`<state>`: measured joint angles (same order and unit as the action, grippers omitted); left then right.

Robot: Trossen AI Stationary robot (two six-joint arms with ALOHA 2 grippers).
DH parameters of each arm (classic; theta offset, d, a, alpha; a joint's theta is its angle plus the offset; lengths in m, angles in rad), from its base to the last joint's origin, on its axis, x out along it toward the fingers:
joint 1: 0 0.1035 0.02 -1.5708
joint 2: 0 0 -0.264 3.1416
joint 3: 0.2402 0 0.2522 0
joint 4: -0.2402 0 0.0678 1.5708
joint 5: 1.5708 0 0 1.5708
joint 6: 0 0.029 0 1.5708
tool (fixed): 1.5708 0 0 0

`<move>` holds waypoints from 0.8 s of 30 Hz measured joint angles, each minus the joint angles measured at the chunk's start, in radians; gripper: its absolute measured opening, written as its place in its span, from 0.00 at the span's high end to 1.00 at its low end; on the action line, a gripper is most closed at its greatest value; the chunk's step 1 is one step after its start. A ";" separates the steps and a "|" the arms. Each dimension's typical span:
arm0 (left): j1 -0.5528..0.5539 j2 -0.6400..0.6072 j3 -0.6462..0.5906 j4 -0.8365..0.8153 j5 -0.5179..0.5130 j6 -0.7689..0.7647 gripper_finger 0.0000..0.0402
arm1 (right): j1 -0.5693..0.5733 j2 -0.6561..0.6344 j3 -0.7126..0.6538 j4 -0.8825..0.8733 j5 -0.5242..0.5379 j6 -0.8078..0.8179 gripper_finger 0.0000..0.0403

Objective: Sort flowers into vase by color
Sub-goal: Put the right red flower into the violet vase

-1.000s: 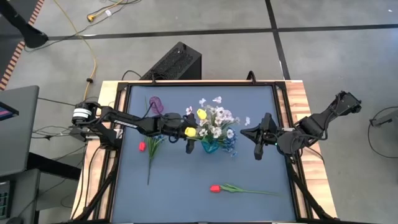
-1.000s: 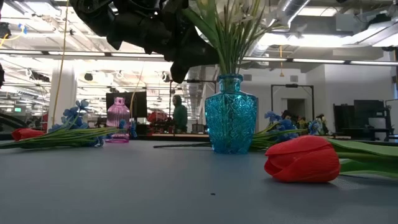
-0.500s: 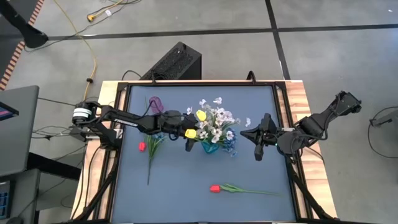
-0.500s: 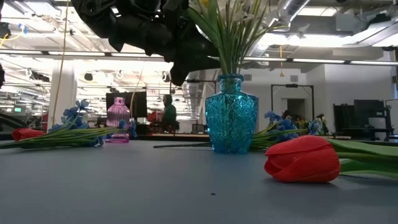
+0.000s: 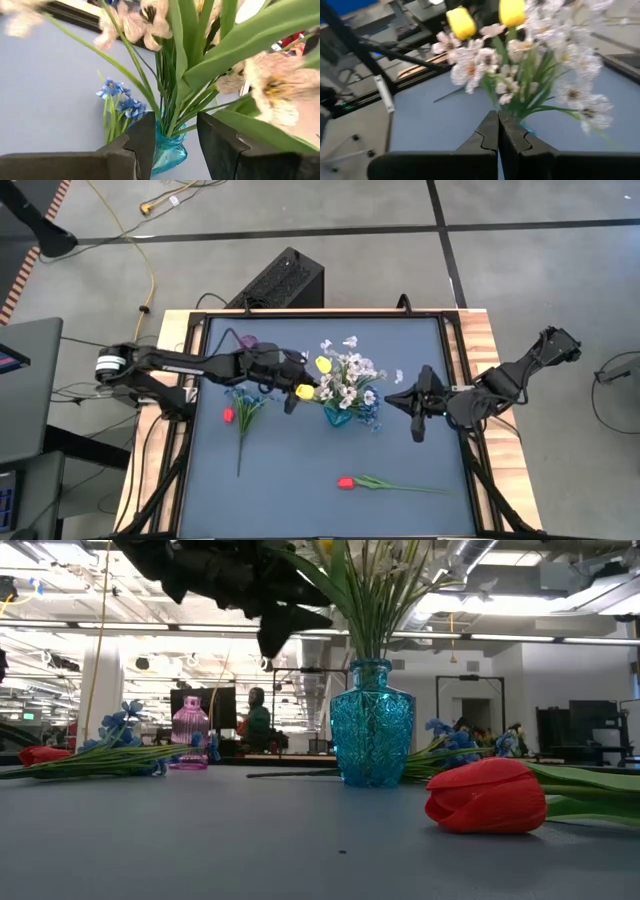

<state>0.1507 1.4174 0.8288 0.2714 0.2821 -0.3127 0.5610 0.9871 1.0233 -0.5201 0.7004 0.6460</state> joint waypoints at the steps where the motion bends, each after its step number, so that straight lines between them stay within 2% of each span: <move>1: 0.006 -0.019 0.000 -0.034 0.000 0.004 0.67 | 0.000 0.000 0.000 0.004 -0.015 0.000 0.93; 8: 0.044 -0.151 0.000 -0.349 -0.007 0.015 0.67 | 0.004 0.018 0.000 0.033 -0.232 0.001 0.92; 11: 0.046 -0.201 0.000 -0.488 -0.018 0.056 0.67 | 0.019 0.061 0.000 0.037 -0.330 0.004 0.92; 15: 0.025 -0.236 0.000 -0.615 -0.090 0.100 0.67 | 0.048 0.158 0.000 0.035 -0.408 0.059 0.91; 19: -0.016 -0.237 -0.030 -0.571 -0.111 0.110 0.67 | 0.056 0.254 0.000 0.027 -0.504 0.077 0.91; 24: -0.081 -0.237 -0.169 -0.321 -0.124 0.055 0.67 | 0.055 0.361 0.000 0.027 -0.566 0.162 0.91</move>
<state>0.0695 1.1801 0.6599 -0.0492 0.1582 -0.2581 0.6163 1.3482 1.0233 -0.4934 0.1346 0.8076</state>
